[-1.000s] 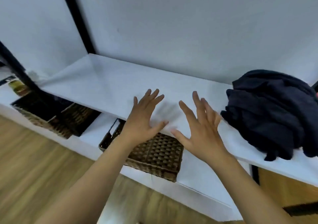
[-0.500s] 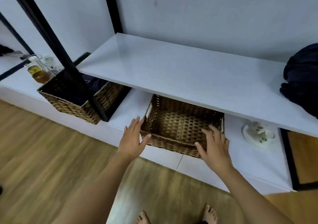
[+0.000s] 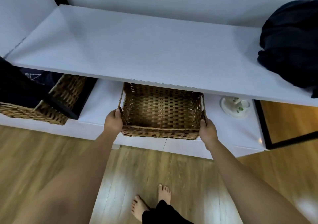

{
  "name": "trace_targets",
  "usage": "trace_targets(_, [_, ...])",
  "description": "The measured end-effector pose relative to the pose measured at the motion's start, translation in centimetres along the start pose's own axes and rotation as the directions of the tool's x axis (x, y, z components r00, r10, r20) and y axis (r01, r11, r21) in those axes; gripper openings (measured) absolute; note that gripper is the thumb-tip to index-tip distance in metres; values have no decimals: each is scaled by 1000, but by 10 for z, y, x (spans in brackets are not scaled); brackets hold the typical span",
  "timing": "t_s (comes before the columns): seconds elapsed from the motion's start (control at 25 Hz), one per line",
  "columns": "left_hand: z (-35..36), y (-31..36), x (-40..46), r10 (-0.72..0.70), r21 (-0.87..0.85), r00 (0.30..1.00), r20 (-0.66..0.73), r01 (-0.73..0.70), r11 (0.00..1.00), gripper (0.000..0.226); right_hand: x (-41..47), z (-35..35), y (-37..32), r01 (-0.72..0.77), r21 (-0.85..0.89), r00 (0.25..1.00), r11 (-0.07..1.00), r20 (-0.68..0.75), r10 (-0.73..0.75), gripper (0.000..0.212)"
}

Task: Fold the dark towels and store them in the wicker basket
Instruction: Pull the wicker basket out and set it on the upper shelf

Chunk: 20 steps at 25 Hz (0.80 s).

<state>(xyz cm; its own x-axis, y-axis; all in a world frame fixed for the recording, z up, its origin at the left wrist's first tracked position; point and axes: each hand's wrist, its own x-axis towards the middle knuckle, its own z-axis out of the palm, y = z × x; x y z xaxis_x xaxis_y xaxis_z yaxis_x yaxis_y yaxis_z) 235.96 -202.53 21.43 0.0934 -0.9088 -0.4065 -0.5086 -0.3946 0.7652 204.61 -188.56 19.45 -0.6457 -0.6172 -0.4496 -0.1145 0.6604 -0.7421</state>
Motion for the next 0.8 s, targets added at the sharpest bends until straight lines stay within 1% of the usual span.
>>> trace_targets(0.16, [6, -23, 4, 6, 11, 1000, -28, -6, 1000, 41, 12, 5, 10, 14, 146, 1000, 989, -1, -14, 40])
trace_targets(0.28, [8, -32, 3, -6, -1, 999, -33, 6, 1000, 41, 16, 8, 14, 40, 146, 999, 989, -31, -36, 40])
trace_targets(0.48, [11, -33, 4, -29, -154, 1000, 2, 29, 988, 42, 21, 6, 19, 75, 92, 997, 993, -7, -74, 38])
trace_targets(0.64, [10, -47, -12, 1, -242, 999, -39, -11, 970, 35, 6, 9, 30, 99, 184, 994, 978, -57, -90, 31])
trace_targets(0.8, [-14, -63, -46, 37, -356, 996, -77, -62, 932, 31, -34, 14, 47, 144, 214, 989, 966, -68, -132, 28])
